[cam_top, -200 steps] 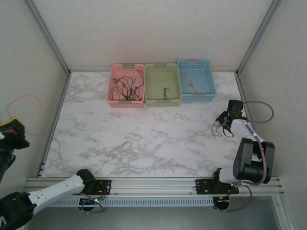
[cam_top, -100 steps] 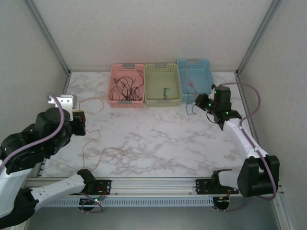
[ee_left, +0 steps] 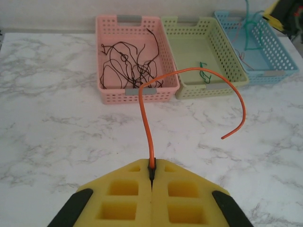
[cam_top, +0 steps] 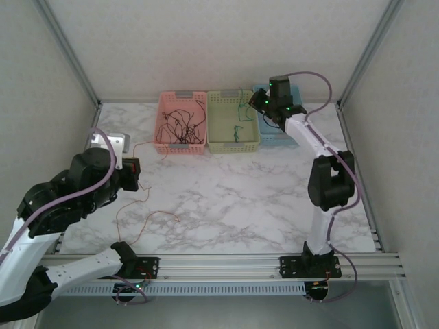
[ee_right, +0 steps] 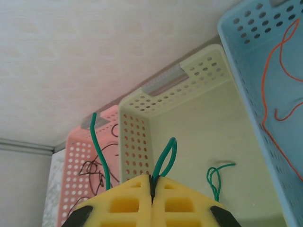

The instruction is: Untangle the cables

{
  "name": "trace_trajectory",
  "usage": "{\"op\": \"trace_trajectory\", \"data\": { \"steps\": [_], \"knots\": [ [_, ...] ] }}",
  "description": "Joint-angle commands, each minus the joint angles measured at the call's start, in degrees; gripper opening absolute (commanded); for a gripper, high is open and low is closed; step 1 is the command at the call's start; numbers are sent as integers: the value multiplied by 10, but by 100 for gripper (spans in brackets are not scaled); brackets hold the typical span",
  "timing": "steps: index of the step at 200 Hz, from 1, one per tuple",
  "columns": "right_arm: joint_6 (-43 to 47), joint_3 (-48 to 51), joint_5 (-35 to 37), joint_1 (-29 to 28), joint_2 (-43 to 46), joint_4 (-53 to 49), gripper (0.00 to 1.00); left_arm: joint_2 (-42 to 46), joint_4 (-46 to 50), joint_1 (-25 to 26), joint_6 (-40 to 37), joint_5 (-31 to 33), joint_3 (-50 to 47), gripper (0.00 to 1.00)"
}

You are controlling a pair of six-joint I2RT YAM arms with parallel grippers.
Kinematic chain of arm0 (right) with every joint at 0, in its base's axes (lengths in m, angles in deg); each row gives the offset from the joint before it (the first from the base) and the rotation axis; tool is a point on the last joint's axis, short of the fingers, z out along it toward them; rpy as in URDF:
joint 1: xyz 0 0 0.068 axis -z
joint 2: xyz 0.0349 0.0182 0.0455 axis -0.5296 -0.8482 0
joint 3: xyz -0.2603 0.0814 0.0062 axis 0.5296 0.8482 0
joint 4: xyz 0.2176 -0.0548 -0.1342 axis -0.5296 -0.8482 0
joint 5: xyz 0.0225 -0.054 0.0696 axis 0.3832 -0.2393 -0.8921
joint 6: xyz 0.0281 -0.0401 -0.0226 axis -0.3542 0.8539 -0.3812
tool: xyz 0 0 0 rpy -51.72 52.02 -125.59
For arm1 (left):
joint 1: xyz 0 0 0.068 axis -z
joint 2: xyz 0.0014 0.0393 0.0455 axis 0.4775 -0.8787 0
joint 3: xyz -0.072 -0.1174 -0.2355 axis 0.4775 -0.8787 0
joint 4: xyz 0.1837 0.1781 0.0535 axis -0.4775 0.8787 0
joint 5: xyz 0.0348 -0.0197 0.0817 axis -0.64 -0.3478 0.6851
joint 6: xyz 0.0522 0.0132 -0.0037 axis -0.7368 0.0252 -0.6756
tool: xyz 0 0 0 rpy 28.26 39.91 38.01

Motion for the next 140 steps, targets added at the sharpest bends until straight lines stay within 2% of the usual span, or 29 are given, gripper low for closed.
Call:
{"op": "trace_trajectory", "data": {
  "steps": [1,15,19,43,61,81,96,123,140],
  "knots": [
    [-18,-80,21,-8,-58,-43,0,4,-17,2,14,-23,-22,0],
    [-11,-139,4,-11,-104,-74,0,2,-24,1,15,-29,-34,0],
    [-7,-155,-2,-11,-115,-84,3,1,-26,1,15,-30,-37,0],
    [16,-222,-27,-16,-153,-126,42,-8,-38,0,17,-43,-49,0],
    [45,-218,-17,-21,-139,-129,55,-15,-47,-1,15,-52,-55,0],
    [81,-195,-33,-26,-105,-122,58,-24,-59,-2,14,-60,-59,0],
    [103,-140,-48,-30,-55,-95,58,-30,-69,-3,14,-66,-62,0],
    [117,55,-80,-37,74,15,59,-40,-95,-10,17,-79,-76,0],
    [113,183,-80,-37,156,81,59,-55,-125,-26,23,-126,-91,0]
  ]
}}
